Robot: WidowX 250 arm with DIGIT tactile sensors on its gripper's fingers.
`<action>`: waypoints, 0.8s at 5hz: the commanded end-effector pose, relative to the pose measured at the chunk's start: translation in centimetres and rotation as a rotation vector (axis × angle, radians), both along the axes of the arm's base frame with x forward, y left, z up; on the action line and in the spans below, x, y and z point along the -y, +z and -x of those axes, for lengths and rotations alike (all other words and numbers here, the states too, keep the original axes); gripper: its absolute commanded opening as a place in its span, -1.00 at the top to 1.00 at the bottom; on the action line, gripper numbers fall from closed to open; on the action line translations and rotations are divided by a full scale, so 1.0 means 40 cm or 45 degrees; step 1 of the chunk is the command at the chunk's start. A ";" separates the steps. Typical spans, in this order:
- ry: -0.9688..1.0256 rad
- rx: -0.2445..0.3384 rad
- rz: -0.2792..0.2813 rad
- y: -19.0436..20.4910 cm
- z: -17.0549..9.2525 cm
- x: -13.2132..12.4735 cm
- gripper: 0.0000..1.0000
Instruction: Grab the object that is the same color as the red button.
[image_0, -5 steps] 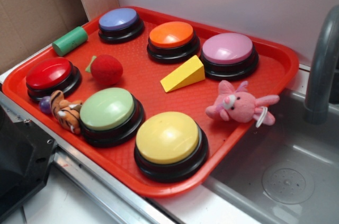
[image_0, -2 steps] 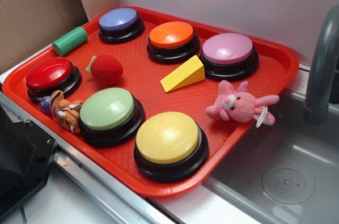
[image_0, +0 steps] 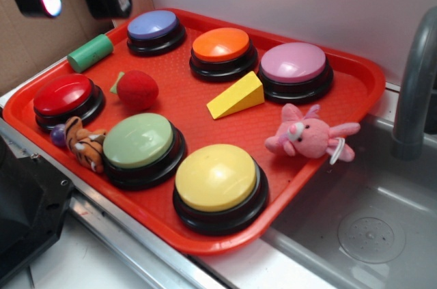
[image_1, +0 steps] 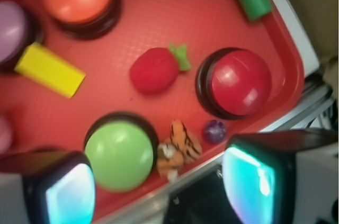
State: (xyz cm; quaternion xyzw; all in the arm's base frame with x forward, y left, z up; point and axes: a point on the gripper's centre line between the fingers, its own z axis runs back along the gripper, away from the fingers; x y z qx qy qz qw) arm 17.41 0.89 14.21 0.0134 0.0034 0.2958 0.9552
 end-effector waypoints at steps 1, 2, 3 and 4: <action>0.344 0.018 -0.105 -0.122 -0.051 -0.047 -1.00; 0.403 0.029 -0.114 -0.162 -0.064 -0.055 -1.00; 0.422 0.018 -0.129 -0.201 -0.073 -0.064 -1.00; 0.446 0.010 -0.088 -0.250 -0.087 -0.082 -1.00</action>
